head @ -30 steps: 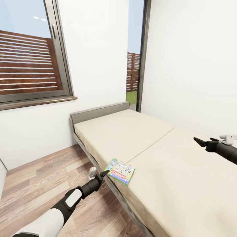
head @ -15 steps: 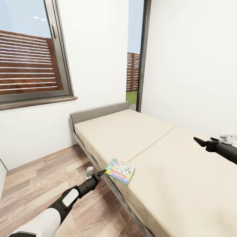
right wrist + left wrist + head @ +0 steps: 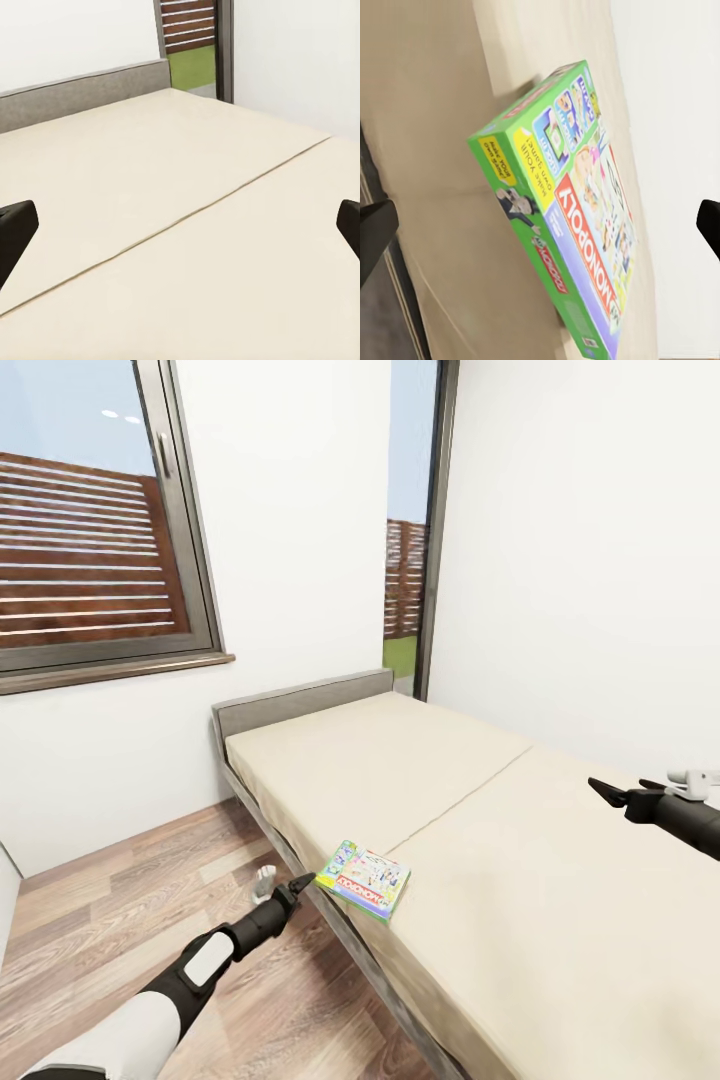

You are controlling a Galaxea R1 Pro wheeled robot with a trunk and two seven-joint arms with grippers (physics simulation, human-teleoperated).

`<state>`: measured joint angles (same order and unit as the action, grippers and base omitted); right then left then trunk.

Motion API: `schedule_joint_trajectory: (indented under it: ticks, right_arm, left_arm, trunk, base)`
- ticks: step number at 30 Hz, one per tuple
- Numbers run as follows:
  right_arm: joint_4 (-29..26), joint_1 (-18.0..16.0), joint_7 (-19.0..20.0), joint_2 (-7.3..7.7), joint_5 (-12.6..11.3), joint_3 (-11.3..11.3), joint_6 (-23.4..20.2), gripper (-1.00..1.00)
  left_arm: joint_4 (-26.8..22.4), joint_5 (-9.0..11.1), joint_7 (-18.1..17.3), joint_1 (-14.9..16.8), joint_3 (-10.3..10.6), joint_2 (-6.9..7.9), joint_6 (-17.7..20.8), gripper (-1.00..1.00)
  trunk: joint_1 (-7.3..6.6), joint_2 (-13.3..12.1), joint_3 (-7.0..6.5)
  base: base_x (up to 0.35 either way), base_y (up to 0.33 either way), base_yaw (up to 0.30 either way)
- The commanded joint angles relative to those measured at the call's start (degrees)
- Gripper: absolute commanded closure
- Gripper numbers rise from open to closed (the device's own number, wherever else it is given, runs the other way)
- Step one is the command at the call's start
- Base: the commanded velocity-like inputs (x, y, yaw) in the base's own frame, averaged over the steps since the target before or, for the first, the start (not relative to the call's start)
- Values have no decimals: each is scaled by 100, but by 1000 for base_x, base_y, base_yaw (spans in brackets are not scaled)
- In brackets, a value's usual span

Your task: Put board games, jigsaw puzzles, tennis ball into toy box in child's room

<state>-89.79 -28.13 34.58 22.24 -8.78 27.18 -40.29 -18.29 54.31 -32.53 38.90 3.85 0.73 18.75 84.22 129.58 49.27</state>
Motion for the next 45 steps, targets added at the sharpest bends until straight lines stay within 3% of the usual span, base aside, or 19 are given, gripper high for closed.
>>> schedule_joint_trajectory:
  ticks: [1, 14, 45]
  right_arm:
    - [-4, -2, 5, 0, -36, 7, -43, -100]
    - [-35, 7, 5, 0, -36, 7, -43, -100]
    - [-48, 9, 5, 0, -38, 7, -41, -100]
  left_arm:
    - [0, 52, 16, 3, -45, 8, 1, -100]
    - [0, 18, 91, 3, -361, 14, -103, -100]
    - [216, 28, 182, 3, -446, 15, -133, -100]
  trunk:
    - [-1, 3, 6]
    - [-1, 3, 6]
    - [-1, 3, 6]
  base:
    - [0, 0, 0]
    - [0, 0, 0]
    - [0, 0, 0]
